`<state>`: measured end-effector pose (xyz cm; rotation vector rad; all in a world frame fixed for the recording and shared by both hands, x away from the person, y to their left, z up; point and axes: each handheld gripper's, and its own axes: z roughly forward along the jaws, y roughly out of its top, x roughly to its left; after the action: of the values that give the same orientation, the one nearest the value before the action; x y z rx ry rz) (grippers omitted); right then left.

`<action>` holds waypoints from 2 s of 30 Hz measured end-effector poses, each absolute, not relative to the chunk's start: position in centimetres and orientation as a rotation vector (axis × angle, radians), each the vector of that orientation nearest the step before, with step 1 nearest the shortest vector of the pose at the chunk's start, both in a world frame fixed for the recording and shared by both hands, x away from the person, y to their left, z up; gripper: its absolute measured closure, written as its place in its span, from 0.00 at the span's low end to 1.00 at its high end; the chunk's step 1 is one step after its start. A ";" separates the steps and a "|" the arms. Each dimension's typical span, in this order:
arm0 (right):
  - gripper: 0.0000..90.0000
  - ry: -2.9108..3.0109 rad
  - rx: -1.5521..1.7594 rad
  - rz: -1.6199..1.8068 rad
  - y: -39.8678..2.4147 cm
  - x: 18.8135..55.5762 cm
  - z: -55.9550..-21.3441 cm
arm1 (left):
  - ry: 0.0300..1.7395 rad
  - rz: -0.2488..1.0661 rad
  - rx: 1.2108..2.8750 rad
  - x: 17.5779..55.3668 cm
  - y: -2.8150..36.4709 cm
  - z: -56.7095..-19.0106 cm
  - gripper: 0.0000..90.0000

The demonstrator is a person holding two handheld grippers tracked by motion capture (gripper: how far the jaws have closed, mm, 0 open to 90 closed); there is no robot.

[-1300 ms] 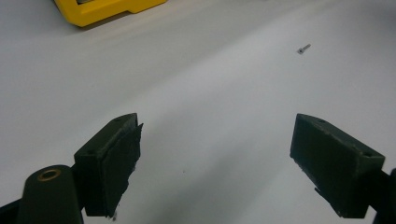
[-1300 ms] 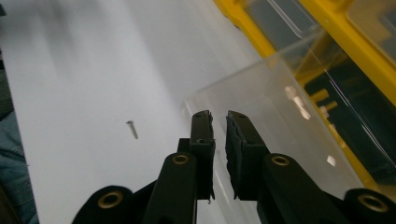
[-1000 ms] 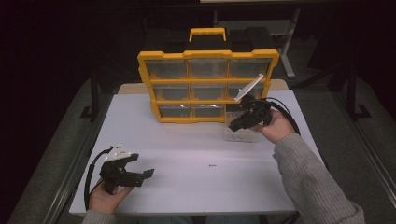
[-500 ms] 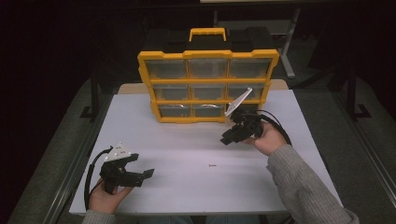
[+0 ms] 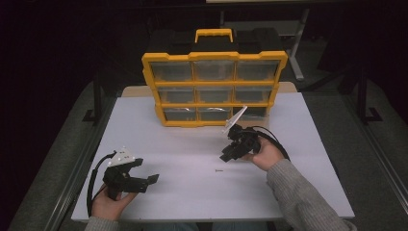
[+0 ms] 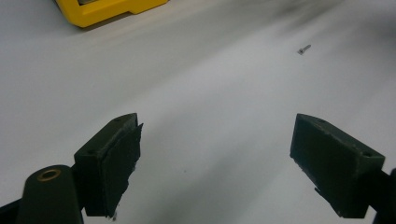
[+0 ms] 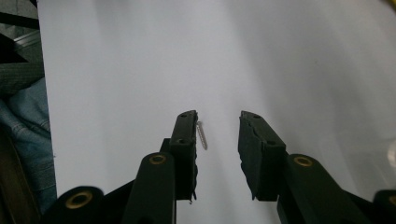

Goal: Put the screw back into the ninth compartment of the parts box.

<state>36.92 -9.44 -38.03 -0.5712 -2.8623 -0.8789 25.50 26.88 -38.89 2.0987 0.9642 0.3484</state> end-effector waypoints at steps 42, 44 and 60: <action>0.95 -2.990 -0.455 -0.663 -5.9 35.8 -42.6 | 0.967 0.345 2.087 25.5 26.8 -38.9 0.17; 0.95 -2.987 -0.457 -0.666 -5.9 35.9 -42.6 | 0.962 0.346 2.098 25.5 26.9 -38.9 0.17; 0.96 -2.913 -0.472 -0.708 -6.6 36.7 -42.4 | 0.964 0.346 2.093 25.5 26.9 -38.9 0.17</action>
<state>36.65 -6.60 -42.44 -0.4716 -2.9134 -0.7080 25.51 26.89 -38.92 2.0925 0.9640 0.3461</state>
